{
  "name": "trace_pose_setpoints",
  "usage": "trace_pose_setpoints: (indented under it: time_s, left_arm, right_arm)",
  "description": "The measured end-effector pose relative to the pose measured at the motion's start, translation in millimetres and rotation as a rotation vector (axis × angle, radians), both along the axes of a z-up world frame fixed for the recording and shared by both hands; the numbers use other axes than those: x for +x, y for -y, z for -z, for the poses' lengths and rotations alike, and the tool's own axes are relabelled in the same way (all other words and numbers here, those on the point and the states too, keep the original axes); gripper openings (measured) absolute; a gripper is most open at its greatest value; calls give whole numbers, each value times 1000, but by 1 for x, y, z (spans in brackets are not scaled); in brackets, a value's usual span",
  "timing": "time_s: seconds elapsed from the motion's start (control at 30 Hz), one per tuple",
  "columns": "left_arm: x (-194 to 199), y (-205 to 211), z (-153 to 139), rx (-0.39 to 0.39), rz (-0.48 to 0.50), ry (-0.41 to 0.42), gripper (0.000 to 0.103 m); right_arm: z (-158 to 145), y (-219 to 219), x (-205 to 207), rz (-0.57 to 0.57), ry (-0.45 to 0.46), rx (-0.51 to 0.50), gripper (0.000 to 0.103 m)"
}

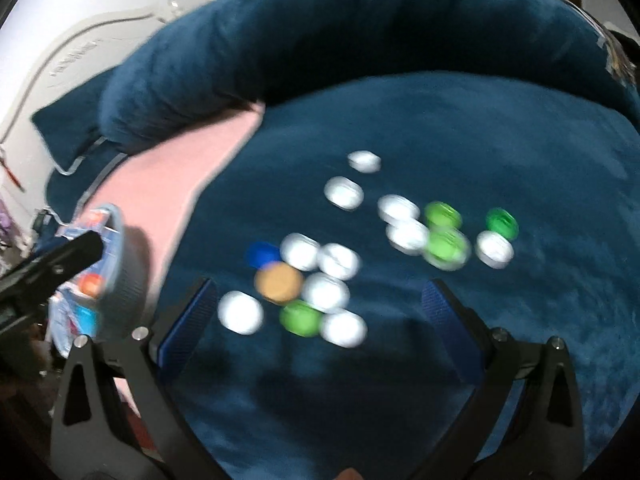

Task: Organize objects
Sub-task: 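Move both tools from the basket back over the scattered caps, then grasp a white cap with the right tool while the left tool grasps another white cap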

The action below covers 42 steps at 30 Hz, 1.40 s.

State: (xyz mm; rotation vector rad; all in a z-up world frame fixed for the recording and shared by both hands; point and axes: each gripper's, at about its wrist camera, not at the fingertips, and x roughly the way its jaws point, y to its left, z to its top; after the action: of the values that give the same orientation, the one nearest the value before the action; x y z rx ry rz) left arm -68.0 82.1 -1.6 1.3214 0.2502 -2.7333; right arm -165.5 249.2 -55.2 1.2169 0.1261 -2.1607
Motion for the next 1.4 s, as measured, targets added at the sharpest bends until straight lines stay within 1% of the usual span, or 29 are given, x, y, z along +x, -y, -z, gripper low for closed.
trace_pose_setpoints:
  time_s: [0.07,0.2,0.27,0.37,0.4,0.43,0.47,0.5,0.53,0.57,0.6,0.63,0.73,0.83,0.93,1.0,1.03,1.07,1.17,1.4]
  left_arm:
    - [0,-7,14,24,17,26,102]
    - [-2,-14,40,65,34,81,102]
    - [-3,-17,48,57,40,87,102]
    - [-4,-19,62,37,53,115,102]
    - [-3,-19,67,32,54,126,102]
    - [-4,-18,71,30,54,136,102]
    - [-4,-17,77,30,53,146,102]
    - [-4,-17,80,32,51,150,102]
    - [-4,-16,84,36,49,156,102]
    - [-4,-16,88,41,49,161,102]
    - [-4,-16,92,49,52,164,102]
    - [-4,-16,94,51,57,163,102]
    - [-6,-20,97,61,77,157,100]
    - [-9,-28,98,65,113,141,95]
    - [-16,-34,102,65,131,130,86]
    - [-23,-35,109,78,118,135,76]
    - [-25,-35,113,88,117,143,57]
    - [-27,-35,119,95,110,156,41]
    - [-24,-34,120,102,98,149,41]
    - [-5,-27,102,103,98,133,41]
  right_arm:
    - [15,-11,-3,9,1,45,103]
    - [48,-22,1,-22,-10,131,103]
    - [57,-19,4,-45,-28,146,102]
    - [62,-6,6,-91,-69,163,101]
    - [63,1,7,-119,-84,166,98]
    - [65,2,7,-135,-91,168,91]
    - [68,7,6,-153,-92,177,88]
    - [72,12,4,-169,-81,191,78]
    - [76,17,2,-182,-64,206,63]
    - [81,18,3,-191,-54,213,55]
    - [82,18,2,-198,-55,214,40]
    - [82,15,1,-204,-61,204,31]
    - [76,3,-1,-193,-41,160,31]
    - [72,-17,-5,-108,-3,121,31]
    - [75,-33,-4,-47,27,112,31]
    - [76,-36,-1,-49,28,122,32]
    - [75,-35,0,-52,25,126,32]
    - [75,-37,2,-54,21,129,32]
    - [75,-39,4,-56,18,127,32]
    - [70,-33,7,-51,8,110,32]
